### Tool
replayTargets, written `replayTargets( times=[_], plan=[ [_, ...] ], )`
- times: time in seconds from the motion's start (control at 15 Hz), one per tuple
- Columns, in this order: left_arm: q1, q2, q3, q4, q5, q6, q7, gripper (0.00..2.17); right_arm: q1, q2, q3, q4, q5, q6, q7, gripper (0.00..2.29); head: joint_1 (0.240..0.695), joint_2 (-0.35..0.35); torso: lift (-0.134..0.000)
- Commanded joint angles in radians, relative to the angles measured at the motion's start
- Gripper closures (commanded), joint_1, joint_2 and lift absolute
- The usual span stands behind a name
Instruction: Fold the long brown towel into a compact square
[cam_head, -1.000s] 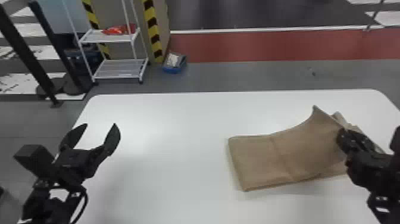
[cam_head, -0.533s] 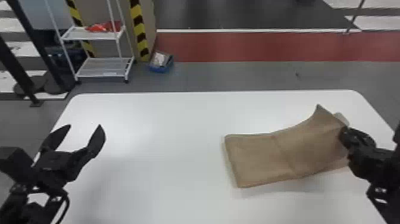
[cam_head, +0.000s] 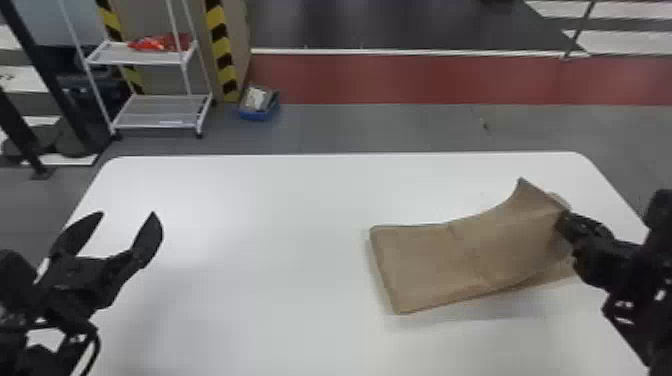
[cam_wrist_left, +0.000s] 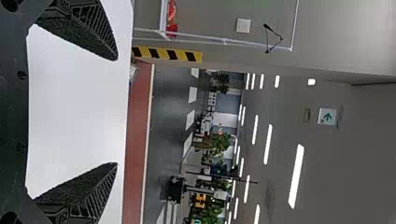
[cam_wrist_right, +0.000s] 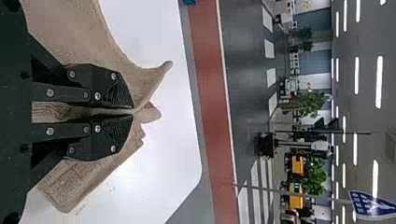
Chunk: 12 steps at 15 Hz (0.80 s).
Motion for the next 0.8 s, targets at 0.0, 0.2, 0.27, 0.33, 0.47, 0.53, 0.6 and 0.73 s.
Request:
replayTargets(
  times=[0.0,0.2,0.27,0.33,0.47,0.53,0.6,0.73],
  plan=[
    [0.001,0.003,0.007,0.006,0.002,0.0,0.0,0.08,-0.029,0.005,-0.075,-0.031,-0.016,0.073,0.0,1.02,0.695,-0.027,-0.125],
    [-0.005,0.003,-0.006,0.014,-0.001,0.0,-0.002,0.08,-0.091,-0.002,-0.073,0.094,-0.008,0.141,0.02,0.18,0.695,-0.059,-0.125],
    [-0.002,0.003,-0.011,0.009,-0.004,0.0,-0.002,0.08,-0.107,-0.005,-0.082,0.125,0.0,0.156,0.043,0.0,0.695,-0.063,-0.125],
    [0.0,0.003,-0.011,0.007,-0.006,0.0,-0.002,0.08,-0.109,-0.005,-0.099,0.128,0.001,0.168,0.063,0.0,0.695,-0.062,-0.125],
    [0.001,0.005,-0.011,0.009,-0.007,0.003,-0.002,0.08,-0.118,-0.035,-0.144,0.116,0.006,0.254,0.104,0.04,0.695,-0.066,-0.125],
    [0.0,0.008,-0.011,0.011,-0.006,0.003,-0.002,0.08,-0.127,-0.071,-0.161,0.107,0.012,0.322,0.116,0.04,0.695,-0.073,-0.125],
    [-0.002,0.008,-0.011,0.014,-0.006,0.006,-0.002,0.08,-0.138,-0.106,-0.168,0.105,0.027,0.38,0.138,0.06,0.695,-0.08,-0.125],
    [-0.008,0.009,-0.022,0.021,-0.006,0.003,0.0,0.08,-0.161,-0.144,-0.168,0.114,0.069,0.408,0.161,0.06,0.695,-0.121,-0.125]
  ],
)
